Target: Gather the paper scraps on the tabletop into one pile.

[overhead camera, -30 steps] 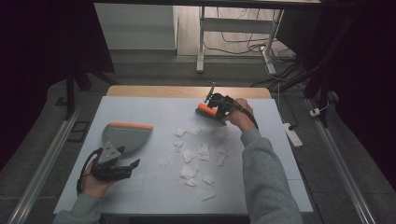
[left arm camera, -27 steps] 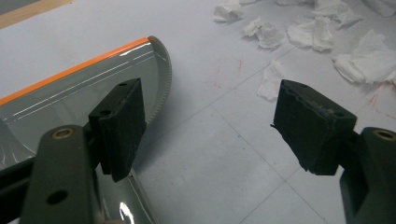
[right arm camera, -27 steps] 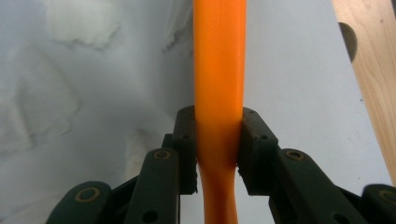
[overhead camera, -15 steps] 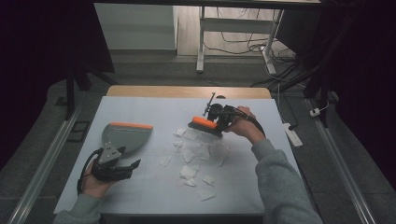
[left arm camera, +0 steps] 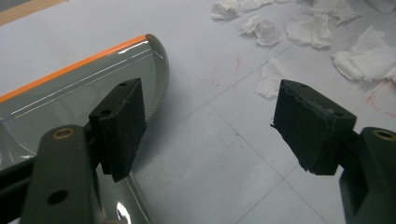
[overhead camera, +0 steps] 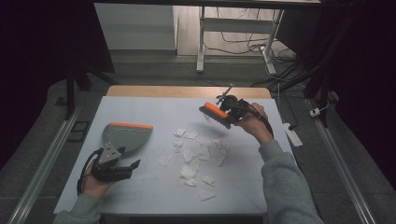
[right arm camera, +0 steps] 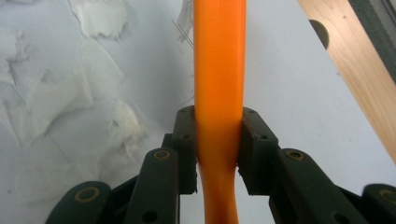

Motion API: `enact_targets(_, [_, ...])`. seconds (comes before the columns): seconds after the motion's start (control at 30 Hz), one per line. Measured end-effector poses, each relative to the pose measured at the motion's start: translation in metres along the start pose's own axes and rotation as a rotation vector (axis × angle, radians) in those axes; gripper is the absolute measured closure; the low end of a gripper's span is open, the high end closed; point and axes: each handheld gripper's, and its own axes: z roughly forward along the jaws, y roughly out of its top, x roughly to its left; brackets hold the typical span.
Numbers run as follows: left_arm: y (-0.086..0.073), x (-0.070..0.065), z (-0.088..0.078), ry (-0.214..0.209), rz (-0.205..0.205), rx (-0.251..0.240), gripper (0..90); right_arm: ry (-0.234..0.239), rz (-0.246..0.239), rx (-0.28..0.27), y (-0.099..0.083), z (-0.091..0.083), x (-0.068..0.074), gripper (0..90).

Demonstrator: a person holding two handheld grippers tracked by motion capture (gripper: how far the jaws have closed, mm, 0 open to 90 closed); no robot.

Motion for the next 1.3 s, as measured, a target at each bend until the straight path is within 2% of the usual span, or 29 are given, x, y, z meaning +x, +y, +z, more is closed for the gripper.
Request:
enact_targets(0.17, [0.0, 0.001, 0.001, -0.003, -0.001, 0.005, 25.9, 0.02, -0.038, -0.042, 0.022, 0.009, 0.012, 70.8])
enact_targets(0.3, [0.0, 0.001, 0.0, -0.005, 0.0, -0.003, 25.9, 0.007, -0.117, -0.027, 0.049, 0.019, 0.027, 70.8])
enact_targets(0.4, [0.0, 0.001, -0.001, -0.007, -0.002, -0.007, 26.0, 0.004, -0.145, 0.021, 0.067, 0.03, 0.035, 70.8])
enact_targets(0.5, [-0.001, 0.001, -0.001, -0.012, -0.003, -0.009, 26.1, 0.026, -0.169, 0.028, 0.079, 0.038, 0.039, 70.8])
enact_targets(0.57, [-0.001, 0.002, 0.0, -0.015, -0.003, -0.009, 26.2, 0.018, -0.203, 0.049, 0.083, 0.043, 0.042, 70.8])
enact_targets(0.63, [-0.001, 0.002, 0.0, -0.016, -0.002, -0.007, 26.2, -0.007, -0.232, 0.097, 0.084, 0.051, 0.045, 70.8])
enact_targets(0.67, [-0.001, 0.002, 0.0, -0.016, 0.0, -0.006, 26.2, 0.019, -0.204, 0.018, 0.079, 0.062, 0.047, 70.8])
enact_targets(0.7, [-0.001, 0.002, 0.0, -0.017, 0.002, -0.006, 26.2, -0.015, -0.249, 0.129, 0.082, 0.058, 0.046, 70.8])
enact_targets(0.73, [-0.001, 0.002, 0.0, -0.017, 0.002, -0.005, 26.2, -0.01, -0.252, 0.148, 0.081, 0.061, 0.047, 70.8])
enact_targets(0.8, [-0.001, 0.001, 0.0, -0.017, 0.002, -0.004, 26.2, 0.02, -0.257, 0.136, 0.081, 0.06, 0.049, 70.8])
enact_targets(0.93, [-0.001, 0.001, 0.0, -0.014, 0.002, -0.004, 26.2, 0.049, -0.331, 0.144, 0.078, 0.055, 0.06, 70.9])
enact_targets(0.97, [-0.001, 0.001, 0.0, -0.014, 0.002, -0.003, 26.2, 0.08, -0.339, 0.127, 0.075, 0.053, 0.062, 70.9])
enact_targets(1.0, [-0.001, 0.001, 0.0, -0.014, 0.003, -0.003, 26.2, 0.104, -0.357, 0.136, 0.073, 0.049, 0.065, 70.9])
enact_targets(1.03, [-0.001, 0.001, 0.0, -0.015, 0.003, -0.003, 26.2, 0.126, -0.348, 0.148, 0.069, 0.044, 0.07, 70.9])
enact_targets(1.07, [-0.001, 0.001, 0.0, -0.015, 0.003, -0.003, 26.2, 0.141, -0.372, 0.134, 0.065, 0.041, 0.071, 70.9])
enact_targets(1.1, [-0.001, 0.001, 0.0, -0.015, 0.005, -0.001, 26.2, 0.146, -0.365, 0.126, 0.061, 0.036, 0.074, 70.8])
enact_targets(1.17, [-0.001, 0.0, 0.0, -0.014, 0.007, 0.0, 26.2, 0.144, -0.36, 0.069, 0.056, 0.027, 0.07, 70.8])
enact_targets(1.3, [0.0, 0.0, 0.0, -0.01, 0.007, -0.001, 26.2, 0.129, -0.271, -0.025, 0.051, 0.009, 0.052, 70.8])
